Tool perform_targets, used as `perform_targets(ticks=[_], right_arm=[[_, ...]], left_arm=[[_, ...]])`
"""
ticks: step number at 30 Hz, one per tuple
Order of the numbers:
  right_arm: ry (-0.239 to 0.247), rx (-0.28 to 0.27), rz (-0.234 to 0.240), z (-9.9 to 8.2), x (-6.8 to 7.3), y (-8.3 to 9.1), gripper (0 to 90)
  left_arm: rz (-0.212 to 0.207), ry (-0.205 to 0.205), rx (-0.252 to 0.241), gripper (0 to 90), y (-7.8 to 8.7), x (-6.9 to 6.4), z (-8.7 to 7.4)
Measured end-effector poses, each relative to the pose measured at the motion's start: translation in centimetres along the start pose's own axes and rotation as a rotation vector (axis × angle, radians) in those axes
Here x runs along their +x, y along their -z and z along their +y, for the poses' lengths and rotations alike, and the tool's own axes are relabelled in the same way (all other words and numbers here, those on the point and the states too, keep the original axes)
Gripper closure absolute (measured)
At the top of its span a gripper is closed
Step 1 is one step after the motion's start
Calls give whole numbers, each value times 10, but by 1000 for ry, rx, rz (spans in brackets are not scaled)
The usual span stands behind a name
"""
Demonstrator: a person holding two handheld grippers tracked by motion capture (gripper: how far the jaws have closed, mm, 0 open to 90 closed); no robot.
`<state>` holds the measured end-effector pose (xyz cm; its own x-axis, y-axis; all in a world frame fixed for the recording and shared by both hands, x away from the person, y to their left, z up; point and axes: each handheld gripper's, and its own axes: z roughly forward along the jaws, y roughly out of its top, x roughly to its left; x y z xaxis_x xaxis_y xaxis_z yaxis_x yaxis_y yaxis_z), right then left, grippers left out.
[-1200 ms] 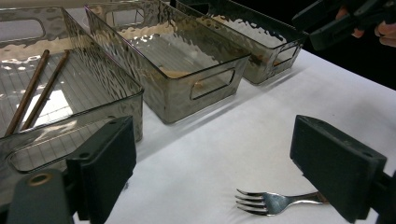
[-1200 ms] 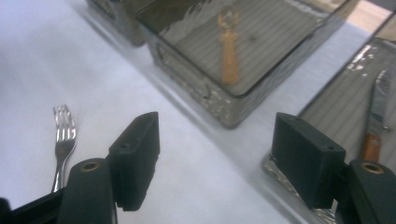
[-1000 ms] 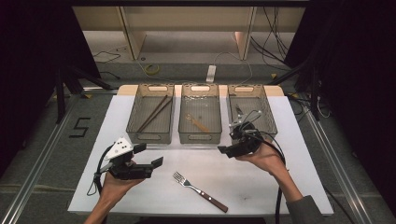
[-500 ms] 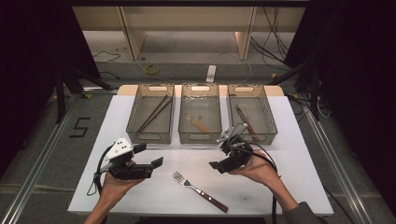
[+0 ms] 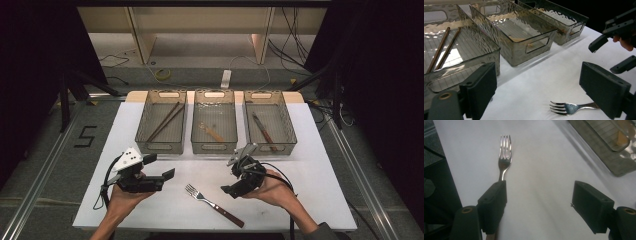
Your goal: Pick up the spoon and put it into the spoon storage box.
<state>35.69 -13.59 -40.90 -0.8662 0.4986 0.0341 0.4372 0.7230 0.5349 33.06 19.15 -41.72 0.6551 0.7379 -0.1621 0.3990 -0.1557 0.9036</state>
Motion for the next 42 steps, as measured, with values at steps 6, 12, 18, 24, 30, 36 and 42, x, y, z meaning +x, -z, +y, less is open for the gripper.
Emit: perform_targets(ticks=[6,12,18,24,30,36,42], right_arm=[[27,30,22,-3,8,-6,290],[64,50,36,-5,15,-11,300],[70,89,56,-8,23,-17,327],[107,111,59,-11,30,-23,380],[115,138,65,-14,34,-31,409],[122,144,70,-15,37,-33,418],[134,157,75,-15,39,-35,433]], left_arm=[[-2,-2,2,139,0,0,0],[-2,-1,0,139,0,0,0],[-3,-3,2,139,-1,-1,0],[-2,-3,3,139,-1,-1,0],[-3,-3,3,139,-1,-1,0],[-3,-4,2,139,-1,-1,0],[-3,-1,2,139,-1,0,0]])
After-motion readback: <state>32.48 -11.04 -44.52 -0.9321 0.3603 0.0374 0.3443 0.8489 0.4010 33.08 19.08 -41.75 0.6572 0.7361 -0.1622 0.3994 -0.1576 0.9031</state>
